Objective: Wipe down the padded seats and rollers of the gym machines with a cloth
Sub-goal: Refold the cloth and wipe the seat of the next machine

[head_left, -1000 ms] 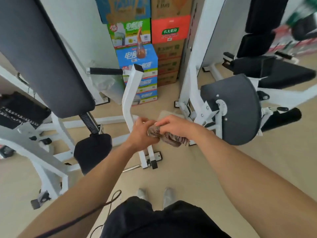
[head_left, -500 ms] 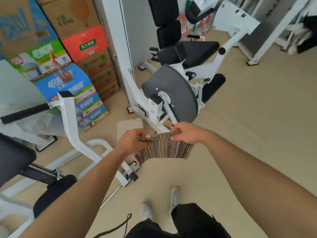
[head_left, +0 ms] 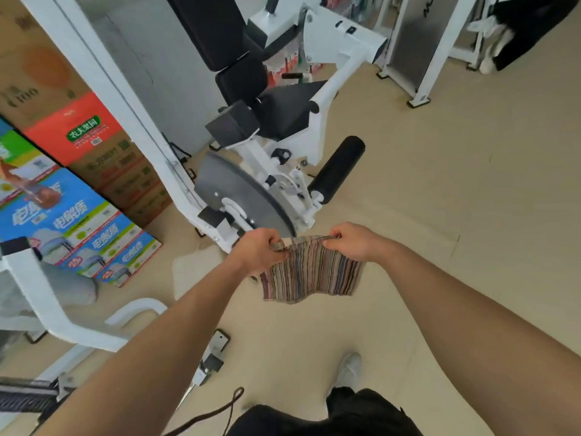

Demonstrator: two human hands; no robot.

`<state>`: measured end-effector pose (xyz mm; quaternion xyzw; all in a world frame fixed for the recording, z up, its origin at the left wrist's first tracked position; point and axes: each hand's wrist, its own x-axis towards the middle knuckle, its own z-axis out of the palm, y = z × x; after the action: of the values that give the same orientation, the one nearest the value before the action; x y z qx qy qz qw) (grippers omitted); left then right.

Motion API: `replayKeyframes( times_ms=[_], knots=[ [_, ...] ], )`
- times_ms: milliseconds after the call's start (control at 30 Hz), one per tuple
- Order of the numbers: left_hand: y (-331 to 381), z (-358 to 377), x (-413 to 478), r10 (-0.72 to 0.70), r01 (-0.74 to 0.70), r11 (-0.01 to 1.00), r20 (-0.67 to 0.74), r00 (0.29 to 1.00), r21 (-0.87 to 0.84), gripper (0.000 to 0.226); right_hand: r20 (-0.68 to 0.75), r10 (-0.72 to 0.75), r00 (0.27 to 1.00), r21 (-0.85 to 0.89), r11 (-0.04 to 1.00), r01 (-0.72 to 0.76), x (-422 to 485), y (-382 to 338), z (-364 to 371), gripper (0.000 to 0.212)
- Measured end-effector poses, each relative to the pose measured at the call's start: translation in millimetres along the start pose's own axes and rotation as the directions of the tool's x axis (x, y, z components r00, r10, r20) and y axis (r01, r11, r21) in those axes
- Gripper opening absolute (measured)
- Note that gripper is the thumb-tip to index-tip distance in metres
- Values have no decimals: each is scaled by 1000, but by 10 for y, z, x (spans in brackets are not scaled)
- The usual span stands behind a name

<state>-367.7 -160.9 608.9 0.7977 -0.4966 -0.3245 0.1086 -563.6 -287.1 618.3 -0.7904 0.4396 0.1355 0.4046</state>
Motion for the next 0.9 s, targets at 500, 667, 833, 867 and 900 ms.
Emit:
replayKeyframes(
  times_ms=[500, 667, 833, 867, 900],
  knots=[
    [2144, 118, 2081, 36, -29, 989, -43, 998, 146, 23, -66, 24, 998, 31, 999, -22, 1029, 1486, -2338, 30],
    [2637, 24, 3149, 44, -49, 992, 38, 998, 120, 23, -73, 67, 995, -5, 998, -68, 1732, 1811, -3126, 30],
    [3193, -190, 4310, 105, -110, 993, 94, 990, 52, 33, -96, 114, 989, -52, 991, -119, 2414, 2008, -4081, 30],
    [3304, -240, 4502, 108, -111, 993, 99, 989, 26, 32, -85, 123, 989, -66, 989, -129, 2521, 2034, -4270, 29],
    [3422, -295, 4699, 118, -119, 993, 96, 988, 4, 31, -78, 129, 989, -82, 987, -135, 2636, 2058, -4463, 28]
  ],
)
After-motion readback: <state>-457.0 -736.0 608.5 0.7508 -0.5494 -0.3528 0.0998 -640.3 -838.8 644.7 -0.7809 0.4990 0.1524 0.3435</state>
